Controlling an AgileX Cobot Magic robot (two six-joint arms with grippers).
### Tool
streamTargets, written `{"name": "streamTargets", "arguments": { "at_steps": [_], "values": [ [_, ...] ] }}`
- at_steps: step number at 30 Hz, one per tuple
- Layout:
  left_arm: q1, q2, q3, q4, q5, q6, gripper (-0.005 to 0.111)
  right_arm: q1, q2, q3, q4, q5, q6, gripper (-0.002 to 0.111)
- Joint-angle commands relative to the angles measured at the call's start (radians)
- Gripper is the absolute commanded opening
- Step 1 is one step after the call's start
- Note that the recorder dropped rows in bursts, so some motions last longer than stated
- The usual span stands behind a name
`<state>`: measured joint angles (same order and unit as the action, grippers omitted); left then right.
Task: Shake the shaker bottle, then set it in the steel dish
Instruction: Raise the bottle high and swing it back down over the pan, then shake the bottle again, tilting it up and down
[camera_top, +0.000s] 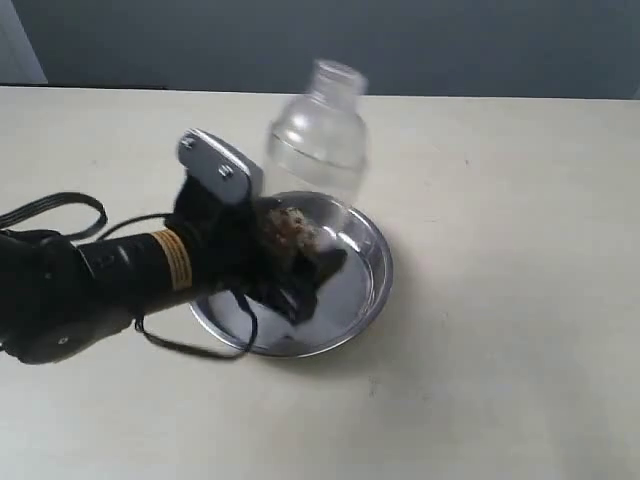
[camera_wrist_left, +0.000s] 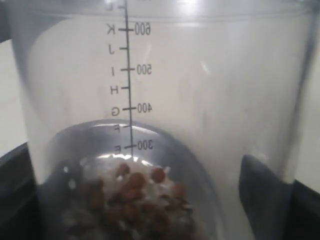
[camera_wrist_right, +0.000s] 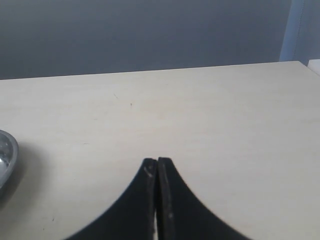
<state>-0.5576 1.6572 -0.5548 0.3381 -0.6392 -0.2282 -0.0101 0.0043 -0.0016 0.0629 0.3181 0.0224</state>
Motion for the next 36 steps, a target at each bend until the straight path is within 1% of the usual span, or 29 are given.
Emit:
{"name": "streamTargets", "arguments": {
  "at_steps": [1, 2, 3, 4, 5, 6, 8, 9, 10, 12, 13, 14, 15, 17, 18, 20, 21, 22, 23, 24, 26, 28, 30, 31, 32, 33, 34, 35, 36],
  "values": [
    [0.009, 0.010, -0.007, -0.603, -0.041, 0.057, 0.001, 0.001, -0.004, 0.002, -0.005, -0.011, -0.002, -0.001],
    [0.007, 0.004, -0.008, -0.640, -0.012, 0.056, 0.001, 0.001, -0.004, 0.002, -0.005, -0.011, -0.002, -0.001],
    [0.007, -0.015, -0.008, -0.400, 0.032, 0.088, 0.001, 0.001, -0.004, 0.002, -0.005, -0.011, -0.002, -0.001],
    [0.005, -0.029, -0.008, -0.097, 0.051, 0.083, 0.001, 0.001, -0.004, 0.002, -0.005, -0.011, -0.002, -0.001],
    [0.009, -0.029, -0.008, 0.011, 0.041, 0.061, 0.000, 0.001, -0.004, 0.002, -0.005, -0.011, -0.002, -0.001],
    [0.021, -0.018, -0.008, -0.083, 0.029, 0.046, 0.000, 0.001, -0.004, 0.002, -0.005, -0.011, -0.002, -0.001],
    [0.038, 0.007, -0.008, -0.484, 0.023, 0.027, 0.000, 0.001, -0.004, 0.002, -0.005, -0.011, -0.002, -0.001],
    [0.038, 0.007, -0.008, -0.490, 0.029, 0.023, 0.001, 0.001, -0.004, 0.002, -0.005, -0.011, -0.002, -0.001],
    [0.038, 0.000, -0.008, -0.365, 0.028, 0.025, 0.001, 0.001, -0.004, 0.002, -0.005, -0.011, -0.002, -0.001],
    [0.038, -0.034, -0.008, -0.078, -0.078, -0.039, 0.000, 0.001, -0.004, 0.002, -0.005, -0.011, -0.002, -0.001],
    [0.038, -0.071, -0.012, 0.013, -0.148, -0.073, 0.000, 0.001, -0.004, 0.002, -0.005, -0.011, -0.002, -0.001],
    [0.038, -0.111, -0.018, 0.043, -0.189, -0.103, 0.000, 0.001, -0.004, 0.002, -0.005, -0.011, -0.002, -0.001],
    [0.038, -0.173, -0.032, 0.043, -0.207, -0.110, 0.000, 0.001, -0.004, 0.002, -0.005, -0.011, -0.002, -0.001],
    [0.038, -0.225, -0.041, -0.009, -0.146, -0.110, 0.000, 0.001, -0.004, 0.002, -0.005, -0.011, -0.002, -0.001],
    [0.038, -0.213, -0.035, -0.070, -0.064, -0.100, 0.000, 0.001, -0.004, 0.002, -0.005, -0.011, -0.002, -0.001],
    [0.038, -0.122, -0.009, -0.114, 0.026, -0.046, 0.000, 0.001, -0.004, 0.002, -0.005, -0.011, -0.002, -0.001],
    [0.040, -0.059, 0.005, -0.155, 0.036, -0.043, 0.000, 0.001, -0.004, 0.002, -0.005, -0.011, -0.002, -0.001],
    [0.040, -0.017, 0.009, -0.179, 0.006, -0.065, 0.000, 0.001, -0.004, 0.002, -0.005, -0.011, -0.002, -0.001],
    [0.040, -0.008, 0.009, -0.157, -0.037, -0.085, 0.000, 0.001, -0.004, 0.002, -0.005, -0.011, -0.002, -0.001],
    [0.040, -0.031, 0.005, -0.085, -0.101, -0.095, 0.000, 0.001, -0.004, 0.002, -0.005, -0.011, -0.002, -0.001],
    [0.040, -0.121, -0.021, 0.008, -0.190, -0.127, 0.000, 0.001, -0.004, 0.002, -0.005, -0.011, -0.002, -0.001],
    [0.040, -0.228, -0.068, 0.009, -0.162, -0.124, 0.000, 0.001, -0.004, 0.002, -0.005, -0.011, -0.002, -0.001],
    [0.040, -0.262, -0.084, -0.032, -0.056, -0.105, 0.000, 0.001, -0.004, 0.002, -0.005, -0.011, -0.002, -0.001],
    [0.040, -0.243, -0.074, -0.031, -0.016, -0.103, 0.000, 0.001, -0.004, 0.002, -0.005, -0.011, -0.002, -0.001],
    [0.040, -0.128, -0.028, -0.044, 0.013, -0.083, 0.000, 0.001, -0.004, 0.002, -0.005, -0.011, -0.002, -0.001],
    [0.040, -0.068, -0.008, -0.069, -0.015, -0.081, 0.000, 0.001, -0.004, 0.002, -0.005, -0.011, -0.002, -0.001],
    [0.040, 0.044, 0.012, -0.113, -0.111, -0.078, 0.000, 0.001, -0.004, 0.002, -0.005, -0.011, -0.002, -0.001],
    [0.040, 0.054, 0.010, -0.090, -0.154, -0.091, 0.000, 0.001, -0.004, 0.002, -0.005, -0.011, -0.002, -0.001],
    [0.040, -0.012, -0.011, 0.047, -0.243, -0.164, 0.000, 0.001, -0.004, 0.002, -0.005, -0.011, -0.002, -0.001]
  ]
}}
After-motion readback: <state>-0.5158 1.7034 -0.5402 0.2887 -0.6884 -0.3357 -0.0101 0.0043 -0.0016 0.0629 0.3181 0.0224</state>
